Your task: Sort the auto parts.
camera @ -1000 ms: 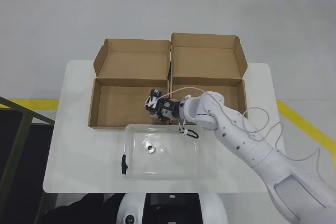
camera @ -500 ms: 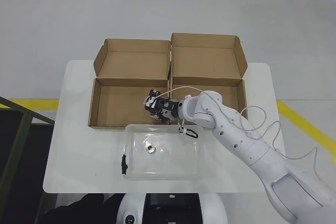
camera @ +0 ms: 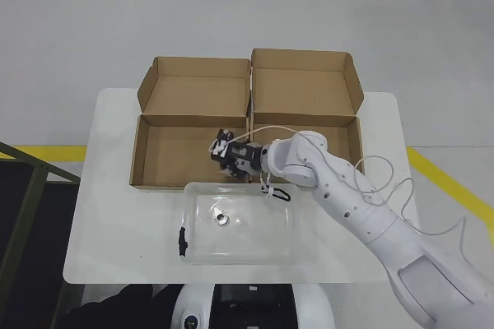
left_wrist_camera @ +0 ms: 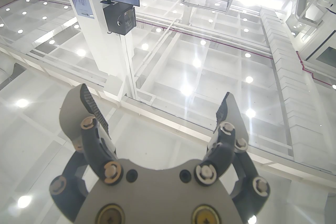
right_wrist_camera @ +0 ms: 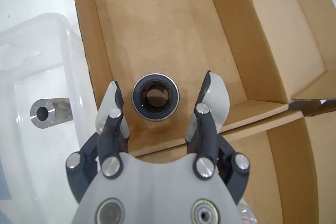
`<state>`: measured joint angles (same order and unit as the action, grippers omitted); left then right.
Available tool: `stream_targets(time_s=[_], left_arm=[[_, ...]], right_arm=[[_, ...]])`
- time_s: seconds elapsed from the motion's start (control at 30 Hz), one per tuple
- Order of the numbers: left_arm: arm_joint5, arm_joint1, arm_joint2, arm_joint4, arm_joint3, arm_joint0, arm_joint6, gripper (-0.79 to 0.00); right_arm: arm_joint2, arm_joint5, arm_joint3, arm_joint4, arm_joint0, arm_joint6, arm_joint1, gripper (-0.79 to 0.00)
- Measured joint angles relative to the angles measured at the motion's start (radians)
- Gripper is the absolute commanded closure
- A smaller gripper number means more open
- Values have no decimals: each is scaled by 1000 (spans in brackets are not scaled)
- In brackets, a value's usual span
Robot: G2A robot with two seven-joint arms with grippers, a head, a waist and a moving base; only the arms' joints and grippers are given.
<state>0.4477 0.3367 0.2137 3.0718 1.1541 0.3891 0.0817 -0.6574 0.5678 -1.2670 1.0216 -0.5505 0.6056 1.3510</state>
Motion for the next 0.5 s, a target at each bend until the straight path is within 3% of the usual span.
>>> stream_targets(time_s=[0.23,0.5], left_arm=[[0,0,0,0,0,0,0,-785],[0,0,0,0,0,0,0,-785]], right_arm=[[-80,10,-192,50,-64,27,-34,-557],[-157,66,-463,102,-209,89,-78,-594]])
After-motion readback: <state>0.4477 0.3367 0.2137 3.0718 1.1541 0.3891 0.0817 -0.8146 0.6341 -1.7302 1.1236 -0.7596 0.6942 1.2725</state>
